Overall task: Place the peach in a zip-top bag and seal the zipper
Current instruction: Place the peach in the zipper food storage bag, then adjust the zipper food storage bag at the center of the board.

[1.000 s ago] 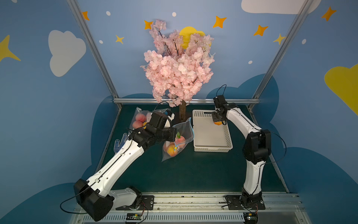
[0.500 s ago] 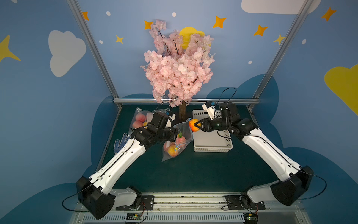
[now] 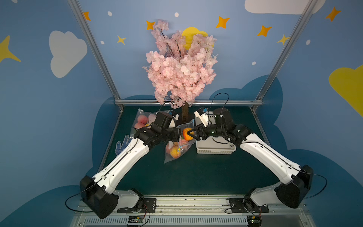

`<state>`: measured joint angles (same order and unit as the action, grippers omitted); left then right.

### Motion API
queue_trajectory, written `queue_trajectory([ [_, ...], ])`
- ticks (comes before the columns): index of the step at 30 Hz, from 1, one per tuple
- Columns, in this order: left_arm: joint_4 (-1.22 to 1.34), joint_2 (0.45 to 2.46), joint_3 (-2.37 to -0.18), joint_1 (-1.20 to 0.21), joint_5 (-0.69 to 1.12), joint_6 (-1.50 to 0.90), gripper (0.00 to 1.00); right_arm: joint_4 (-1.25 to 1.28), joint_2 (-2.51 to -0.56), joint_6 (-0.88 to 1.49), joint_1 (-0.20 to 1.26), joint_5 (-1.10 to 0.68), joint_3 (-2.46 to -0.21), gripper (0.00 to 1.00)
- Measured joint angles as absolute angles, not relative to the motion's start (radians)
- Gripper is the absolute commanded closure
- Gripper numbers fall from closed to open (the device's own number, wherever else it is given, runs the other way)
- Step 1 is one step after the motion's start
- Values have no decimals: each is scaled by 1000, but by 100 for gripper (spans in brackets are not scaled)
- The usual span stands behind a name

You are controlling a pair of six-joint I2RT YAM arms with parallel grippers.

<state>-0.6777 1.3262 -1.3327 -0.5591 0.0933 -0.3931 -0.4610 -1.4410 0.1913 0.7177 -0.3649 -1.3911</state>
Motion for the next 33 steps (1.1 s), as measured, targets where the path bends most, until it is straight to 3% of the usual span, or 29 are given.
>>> queue_trajectory([
  [9,-742,1309,-1364,-558,70,-359,97,-471,-1411,191,699,-307,-1426,12],
  [12,-767,1280,-1381,-552,70,-319,97,-468,-1378,201,647,-308,-1428,11],
  [15,-779,1244,-1394,-541,79,-260,97,-469,-1367,192,560,-330,-1428,4],
  [21,-801,1217,-1426,-487,111,-131,97,-519,-1388,106,427,-353,-1421,5],
  [26,-816,1234,-1445,-456,175,-33,97,-549,-1460,97,458,-348,-1404,12],
  [33,-815,1251,-1445,-436,295,186,97,-533,-1514,59,539,-332,-1357,12],
])
